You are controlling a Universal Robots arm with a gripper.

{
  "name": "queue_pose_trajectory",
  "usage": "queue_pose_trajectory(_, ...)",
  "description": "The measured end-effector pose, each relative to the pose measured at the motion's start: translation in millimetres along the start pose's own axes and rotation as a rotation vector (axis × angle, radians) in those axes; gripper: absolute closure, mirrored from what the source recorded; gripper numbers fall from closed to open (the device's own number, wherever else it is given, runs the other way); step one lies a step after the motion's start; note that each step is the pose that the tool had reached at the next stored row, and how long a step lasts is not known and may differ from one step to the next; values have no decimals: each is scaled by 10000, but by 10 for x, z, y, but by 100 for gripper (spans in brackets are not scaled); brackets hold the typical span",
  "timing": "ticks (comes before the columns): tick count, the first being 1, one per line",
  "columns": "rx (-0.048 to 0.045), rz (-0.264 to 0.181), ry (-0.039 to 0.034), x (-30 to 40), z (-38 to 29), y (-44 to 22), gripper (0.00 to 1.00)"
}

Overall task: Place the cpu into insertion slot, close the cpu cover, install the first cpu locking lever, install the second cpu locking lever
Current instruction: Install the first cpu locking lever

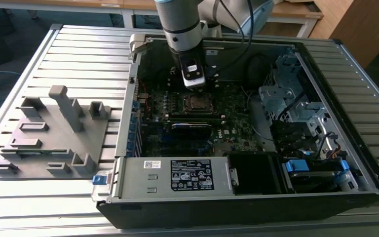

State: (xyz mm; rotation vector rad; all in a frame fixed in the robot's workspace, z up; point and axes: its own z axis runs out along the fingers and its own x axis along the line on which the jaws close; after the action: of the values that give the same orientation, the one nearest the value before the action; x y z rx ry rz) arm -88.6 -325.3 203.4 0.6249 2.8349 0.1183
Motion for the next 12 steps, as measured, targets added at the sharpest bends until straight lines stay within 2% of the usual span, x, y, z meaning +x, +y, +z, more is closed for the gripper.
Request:
queue_pose_trajectory(1, 37, 2, 81, -1, 1, 0, 90)
queue_pose_trajectory(7, 51, 1, 95, -3, -8, 1, 90)
queue_pose_trajectory(12, 51, 0, 92, -18, -79, 11, 90)
